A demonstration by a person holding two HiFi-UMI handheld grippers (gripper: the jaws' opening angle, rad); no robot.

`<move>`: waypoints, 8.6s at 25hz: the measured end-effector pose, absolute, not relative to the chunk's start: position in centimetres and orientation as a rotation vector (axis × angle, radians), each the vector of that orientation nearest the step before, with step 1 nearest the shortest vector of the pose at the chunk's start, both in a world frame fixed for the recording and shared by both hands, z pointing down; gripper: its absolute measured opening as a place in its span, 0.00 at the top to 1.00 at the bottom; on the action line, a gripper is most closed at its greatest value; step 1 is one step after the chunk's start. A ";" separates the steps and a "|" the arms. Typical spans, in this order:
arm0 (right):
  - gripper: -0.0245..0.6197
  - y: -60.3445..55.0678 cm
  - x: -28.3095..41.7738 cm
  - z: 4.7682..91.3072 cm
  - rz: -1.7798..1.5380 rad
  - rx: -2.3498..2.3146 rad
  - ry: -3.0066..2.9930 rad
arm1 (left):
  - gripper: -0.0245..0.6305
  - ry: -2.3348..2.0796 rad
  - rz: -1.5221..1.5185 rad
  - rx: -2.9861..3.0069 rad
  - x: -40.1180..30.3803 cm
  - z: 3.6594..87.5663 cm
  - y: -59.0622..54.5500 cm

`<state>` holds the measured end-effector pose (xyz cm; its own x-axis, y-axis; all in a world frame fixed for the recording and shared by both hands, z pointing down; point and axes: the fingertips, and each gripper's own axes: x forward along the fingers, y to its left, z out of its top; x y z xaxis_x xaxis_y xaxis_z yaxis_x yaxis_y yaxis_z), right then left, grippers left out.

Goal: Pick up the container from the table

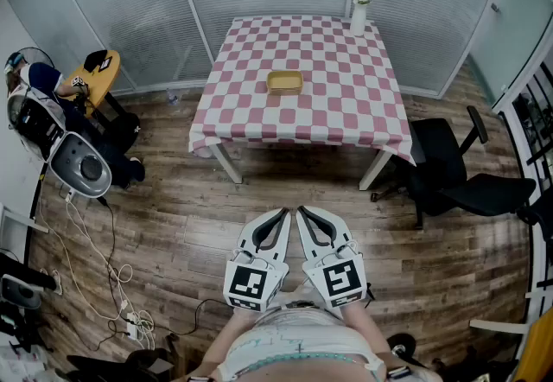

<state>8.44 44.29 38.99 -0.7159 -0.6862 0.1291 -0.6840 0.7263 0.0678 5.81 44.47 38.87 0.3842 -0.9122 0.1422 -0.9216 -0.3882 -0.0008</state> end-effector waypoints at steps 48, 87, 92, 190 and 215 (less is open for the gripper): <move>0.97 25.8 0.5 40.0 -0.029 1.168 -2.773 | 0.94 -1.517 0.180 2.591 -2.2 42.5 25.1; 0.97 6.1 -4.6 40.4 0.012 1.057 -2.852 | 0.94 -1.621 0.210 2.502 -7.4 42.2 7.0; 0.97 4.2 -4.7 40.6 0.038 1.002 -2.832 | 0.94 -1.636 0.209 2.492 -7.3 41.8 4.8; 0.97 -18.6 -6.8 42.2 0.017 1.245 -2.677 | 0.94 -1.358 0.288 2.668 -12.0 45.2 -18.9; 0.97 -19.5 -6.4 43.5 0.072 1.279 -2.615 | 0.94 -1.255 0.521 2.574 -13.1 56.9 -20.0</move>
<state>-6.40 -19.52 43.54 -0.5929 -0.7731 0.2255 -0.7843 0.6178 0.0562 -13.12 -19.96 56.89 0.5695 -0.7117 0.4113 -0.7937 -0.6063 0.0500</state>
